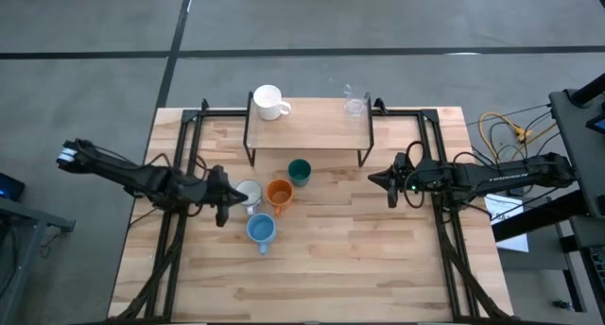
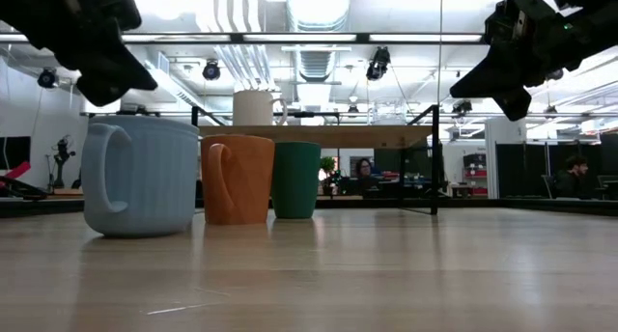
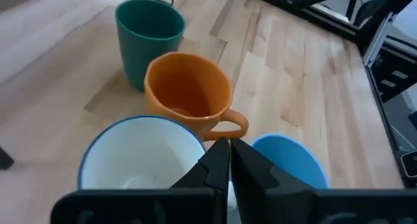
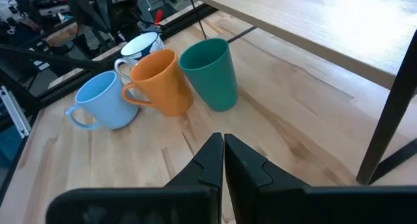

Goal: Stack small to large cups/mugs on shelf
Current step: Adjust the mugs on the table

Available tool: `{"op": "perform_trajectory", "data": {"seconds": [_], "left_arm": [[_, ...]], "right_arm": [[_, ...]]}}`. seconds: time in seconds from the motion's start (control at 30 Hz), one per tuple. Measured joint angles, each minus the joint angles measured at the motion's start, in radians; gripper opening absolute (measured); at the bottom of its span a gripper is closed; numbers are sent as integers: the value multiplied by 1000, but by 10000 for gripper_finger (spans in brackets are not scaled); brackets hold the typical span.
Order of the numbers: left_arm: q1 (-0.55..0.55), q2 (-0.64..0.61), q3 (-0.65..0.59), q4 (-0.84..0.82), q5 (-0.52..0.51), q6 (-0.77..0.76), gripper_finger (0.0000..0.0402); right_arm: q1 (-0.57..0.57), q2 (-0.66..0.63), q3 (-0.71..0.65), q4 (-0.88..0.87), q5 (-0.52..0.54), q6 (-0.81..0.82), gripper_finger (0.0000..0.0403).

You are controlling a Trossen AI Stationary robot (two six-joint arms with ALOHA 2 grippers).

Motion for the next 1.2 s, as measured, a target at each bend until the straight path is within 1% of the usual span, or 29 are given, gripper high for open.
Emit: {"op": "perform_trajectory", "data": {"seconds": [0.13,0.4,0.5,0.67,0.83,0.97,1.07,1.2], "left_arm": [[-1,-71,2,-57,1,-7,0],[-1,-176,-10,-81,-5,-17,0],[-1,-229,-10,-119,-8,-18,0],[-1,-314,-10,-198,-27,-24,0],[-1,-387,-15,-264,-52,-24,0],[-1,-422,-21,-298,-53,-27,0],[-1,-434,-25,-359,-52,-53,0],[-1,-450,-44,-415,-49,-101,0]], "right_arm": [[0,0,0,-1,0,-2,8],[0,0,0,-54,0,-21,8],[0,0,0,-56,0,-22,8],[0,29,54,-90,-1,-56,8],[-8,139,162,-153,-1,-114,8],[-9,257,232,-149,-2,-135,8],[-9,348,278,-144,-15,-162,8],[-9,452,333,-109,-53,-182,8]]}}
